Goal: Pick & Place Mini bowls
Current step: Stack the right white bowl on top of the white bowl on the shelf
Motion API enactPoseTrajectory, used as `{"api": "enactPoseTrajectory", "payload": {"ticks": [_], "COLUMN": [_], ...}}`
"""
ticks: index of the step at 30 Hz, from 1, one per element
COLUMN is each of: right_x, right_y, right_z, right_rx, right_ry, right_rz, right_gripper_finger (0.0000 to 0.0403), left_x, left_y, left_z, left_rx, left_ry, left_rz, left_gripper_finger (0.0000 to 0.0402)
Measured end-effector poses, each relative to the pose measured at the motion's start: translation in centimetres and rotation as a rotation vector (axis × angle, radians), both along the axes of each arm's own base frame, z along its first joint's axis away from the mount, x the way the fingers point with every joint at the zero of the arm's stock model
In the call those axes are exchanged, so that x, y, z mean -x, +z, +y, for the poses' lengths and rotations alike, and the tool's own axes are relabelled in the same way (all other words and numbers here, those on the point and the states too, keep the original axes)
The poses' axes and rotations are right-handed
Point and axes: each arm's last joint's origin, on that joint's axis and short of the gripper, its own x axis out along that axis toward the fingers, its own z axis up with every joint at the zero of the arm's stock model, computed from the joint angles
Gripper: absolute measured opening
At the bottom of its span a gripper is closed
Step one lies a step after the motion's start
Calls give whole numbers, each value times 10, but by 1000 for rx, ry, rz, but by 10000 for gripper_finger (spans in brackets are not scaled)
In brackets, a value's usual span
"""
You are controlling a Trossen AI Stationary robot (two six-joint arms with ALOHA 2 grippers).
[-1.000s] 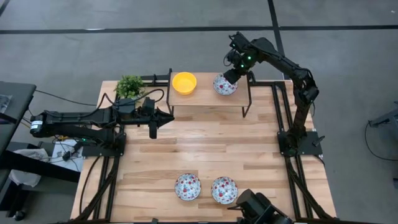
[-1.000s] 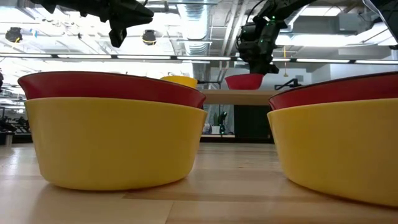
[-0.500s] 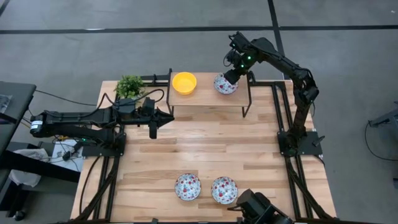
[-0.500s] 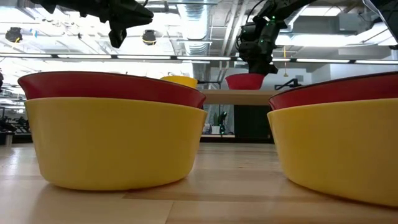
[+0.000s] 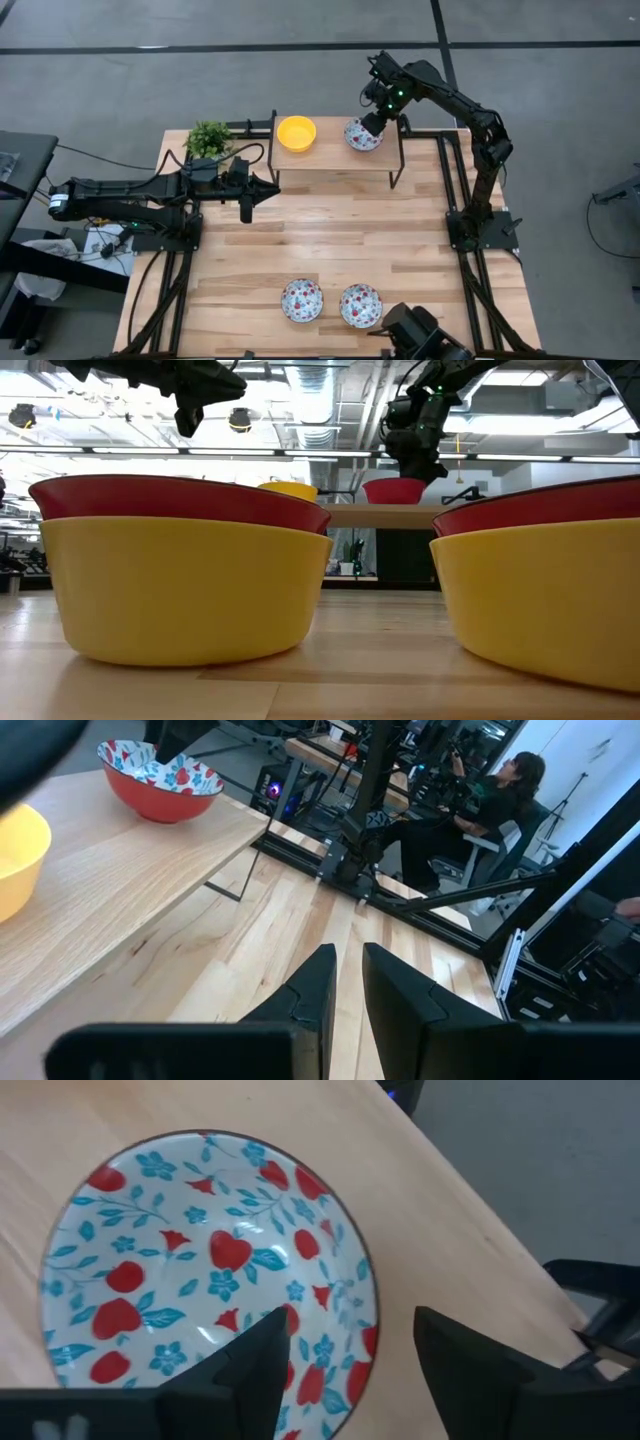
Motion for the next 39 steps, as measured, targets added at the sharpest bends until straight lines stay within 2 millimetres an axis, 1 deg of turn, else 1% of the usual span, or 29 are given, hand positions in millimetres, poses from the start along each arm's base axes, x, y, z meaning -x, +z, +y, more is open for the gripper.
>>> {"api": "enactPoseTrajectory", "payload": {"ticks": [6,11,15,23,28,33,39], "right_x": [0,1,3,11,7,-2,-9], "right_y": [0,5,19,58,82,105,127], "right_z": [0,0,2,13,31,58,109], "right_rx": [18,24,43,100,162,206,235], "right_ry": [24,33,38,42,87,151,259], "right_rz": [9,7,4,14,15,-29,-109], "right_gripper_finger": [226,228,228,225,220,211,201], "left_x": [0,0,0,0,0,0,0], "left_y": [0,0,0,0,0,0,0], "left_z": [0,0,0,0,0,0,0], "left_rx": [0,0,0,0,0,0,-2], "left_ry": [0,0,0,0,0,0,0], "left_rz": [1,1,1,0,0,-3,-3], "left_gripper_finger": [53,53,53,53,53,53,53]}}
